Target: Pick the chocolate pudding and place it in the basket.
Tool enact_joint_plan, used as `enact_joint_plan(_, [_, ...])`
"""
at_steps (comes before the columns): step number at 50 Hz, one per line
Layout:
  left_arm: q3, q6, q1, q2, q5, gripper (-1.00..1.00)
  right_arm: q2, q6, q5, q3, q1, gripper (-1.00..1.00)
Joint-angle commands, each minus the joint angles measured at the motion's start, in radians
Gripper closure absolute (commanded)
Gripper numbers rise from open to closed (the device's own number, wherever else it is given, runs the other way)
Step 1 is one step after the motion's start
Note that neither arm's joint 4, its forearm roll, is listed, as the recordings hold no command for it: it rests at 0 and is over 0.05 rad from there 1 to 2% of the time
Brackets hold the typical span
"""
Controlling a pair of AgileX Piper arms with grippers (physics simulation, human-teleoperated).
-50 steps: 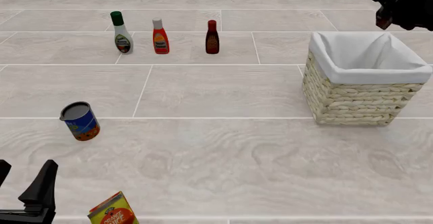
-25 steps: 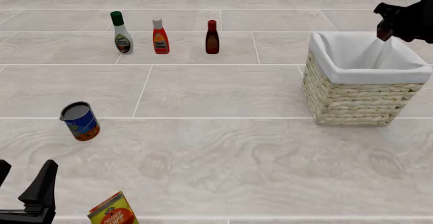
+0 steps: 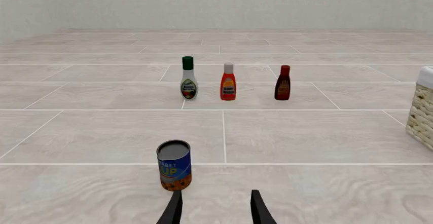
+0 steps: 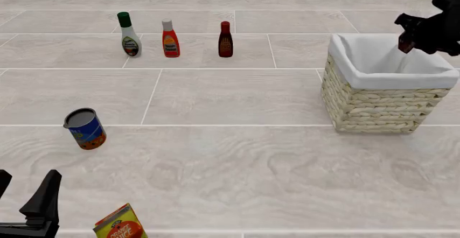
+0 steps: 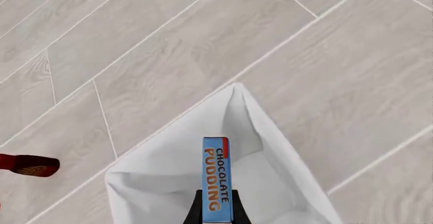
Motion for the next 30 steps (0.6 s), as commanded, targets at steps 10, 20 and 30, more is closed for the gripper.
enact_joint_plan(10, [0.0, 0.0, 0.0, 0.0, 0.0, -1.0, 0.014, 0.014, -0.005, 0.008, 0.002, 1.0])
enact_joint_plan(20, [0.0, 0.0, 0.0, 0.0, 0.0, -1.0, 0.017, 0.019, -0.004, 0.007, 0.005, 1.0])
enact_joint_plan(30, [0.0, 0.0, 0.0, 0.0, 0.0, -1.0, 0.023, 0.027, -0.007, 0.017, 0.007, 1.0])
